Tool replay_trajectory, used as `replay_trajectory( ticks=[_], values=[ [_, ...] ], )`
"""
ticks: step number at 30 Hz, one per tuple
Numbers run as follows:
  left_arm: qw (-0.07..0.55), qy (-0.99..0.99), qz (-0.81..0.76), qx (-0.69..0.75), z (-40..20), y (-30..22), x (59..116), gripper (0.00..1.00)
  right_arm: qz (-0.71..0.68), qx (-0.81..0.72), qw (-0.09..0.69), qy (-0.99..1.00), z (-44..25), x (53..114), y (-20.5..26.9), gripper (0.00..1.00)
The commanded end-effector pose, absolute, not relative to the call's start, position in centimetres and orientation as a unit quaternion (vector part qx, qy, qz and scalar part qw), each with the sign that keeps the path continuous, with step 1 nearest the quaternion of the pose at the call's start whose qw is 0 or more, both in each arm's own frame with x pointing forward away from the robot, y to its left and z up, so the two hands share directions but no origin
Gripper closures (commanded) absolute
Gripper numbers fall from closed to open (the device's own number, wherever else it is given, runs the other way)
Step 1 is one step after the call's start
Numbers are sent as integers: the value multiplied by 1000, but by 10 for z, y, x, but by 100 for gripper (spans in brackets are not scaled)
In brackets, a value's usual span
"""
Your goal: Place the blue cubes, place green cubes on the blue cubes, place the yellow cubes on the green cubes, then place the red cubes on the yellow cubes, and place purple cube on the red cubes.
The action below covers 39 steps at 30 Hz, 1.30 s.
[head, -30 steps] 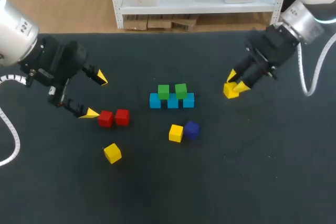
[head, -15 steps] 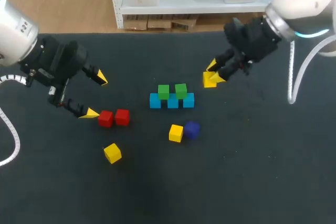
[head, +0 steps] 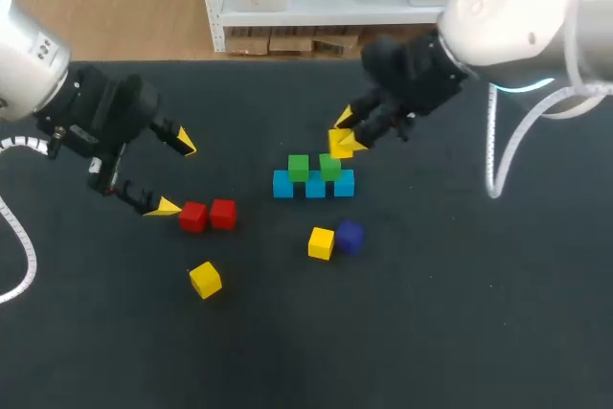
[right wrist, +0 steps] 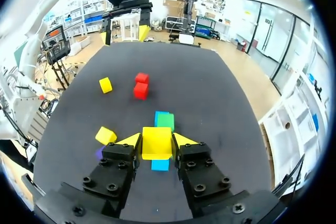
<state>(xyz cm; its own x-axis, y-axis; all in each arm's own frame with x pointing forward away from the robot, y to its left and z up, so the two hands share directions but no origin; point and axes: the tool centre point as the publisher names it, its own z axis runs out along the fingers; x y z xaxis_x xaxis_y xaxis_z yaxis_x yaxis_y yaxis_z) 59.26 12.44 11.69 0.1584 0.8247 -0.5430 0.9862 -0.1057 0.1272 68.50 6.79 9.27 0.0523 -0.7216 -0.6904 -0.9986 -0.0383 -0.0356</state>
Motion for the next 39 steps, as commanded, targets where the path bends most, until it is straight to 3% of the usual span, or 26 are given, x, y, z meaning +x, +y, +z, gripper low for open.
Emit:
replay_trajectory(
  ticks=[1, 39],
  values=[
    [239, 624, -172, 724, 116, 126, 592, 0, 260, -679, 262, 635, 87, 693, 82, 100],
    [239, 624, -172, 724, 116, 126, 592, 0, 247, -666, 262, 653, 67, 693, 99, 100]
  ],
)
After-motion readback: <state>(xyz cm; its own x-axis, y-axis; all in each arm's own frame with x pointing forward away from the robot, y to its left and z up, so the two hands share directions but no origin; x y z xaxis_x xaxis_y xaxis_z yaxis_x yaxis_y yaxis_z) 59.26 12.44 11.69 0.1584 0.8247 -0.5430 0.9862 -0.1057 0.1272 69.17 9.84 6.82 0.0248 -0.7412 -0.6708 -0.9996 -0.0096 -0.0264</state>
